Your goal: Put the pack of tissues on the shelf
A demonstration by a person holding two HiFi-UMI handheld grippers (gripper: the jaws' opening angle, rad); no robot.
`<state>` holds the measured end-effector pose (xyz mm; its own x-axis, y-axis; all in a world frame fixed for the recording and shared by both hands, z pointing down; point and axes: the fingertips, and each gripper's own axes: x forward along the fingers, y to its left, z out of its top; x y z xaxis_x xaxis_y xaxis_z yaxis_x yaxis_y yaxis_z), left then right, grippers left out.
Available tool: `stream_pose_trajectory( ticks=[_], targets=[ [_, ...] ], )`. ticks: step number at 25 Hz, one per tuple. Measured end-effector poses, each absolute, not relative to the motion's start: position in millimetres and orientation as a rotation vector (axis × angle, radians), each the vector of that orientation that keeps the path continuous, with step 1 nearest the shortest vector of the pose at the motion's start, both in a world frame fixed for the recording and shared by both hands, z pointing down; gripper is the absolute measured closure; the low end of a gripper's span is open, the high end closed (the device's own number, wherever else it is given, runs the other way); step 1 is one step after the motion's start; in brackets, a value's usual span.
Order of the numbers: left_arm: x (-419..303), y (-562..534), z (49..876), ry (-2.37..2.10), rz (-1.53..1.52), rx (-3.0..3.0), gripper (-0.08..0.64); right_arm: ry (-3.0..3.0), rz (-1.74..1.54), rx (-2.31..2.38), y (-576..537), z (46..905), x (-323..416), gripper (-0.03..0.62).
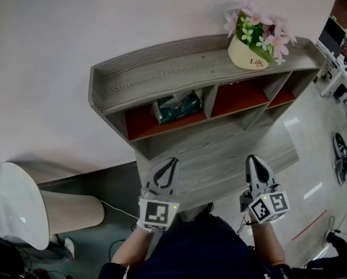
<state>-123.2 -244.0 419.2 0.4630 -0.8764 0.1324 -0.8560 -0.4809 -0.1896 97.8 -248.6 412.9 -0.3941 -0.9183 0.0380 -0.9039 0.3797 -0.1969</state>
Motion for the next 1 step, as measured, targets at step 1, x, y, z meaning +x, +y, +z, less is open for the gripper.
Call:
stream_pose_trajectory(
  ticks=[1],
  targets=[
    [-123.0, -245.8, 418.6, 1.545, -0.322, -2.601, 0.537, 2.544, -0.282, -1.682, -250.3, 413.0, 97.6, 0.581]
  ],
)
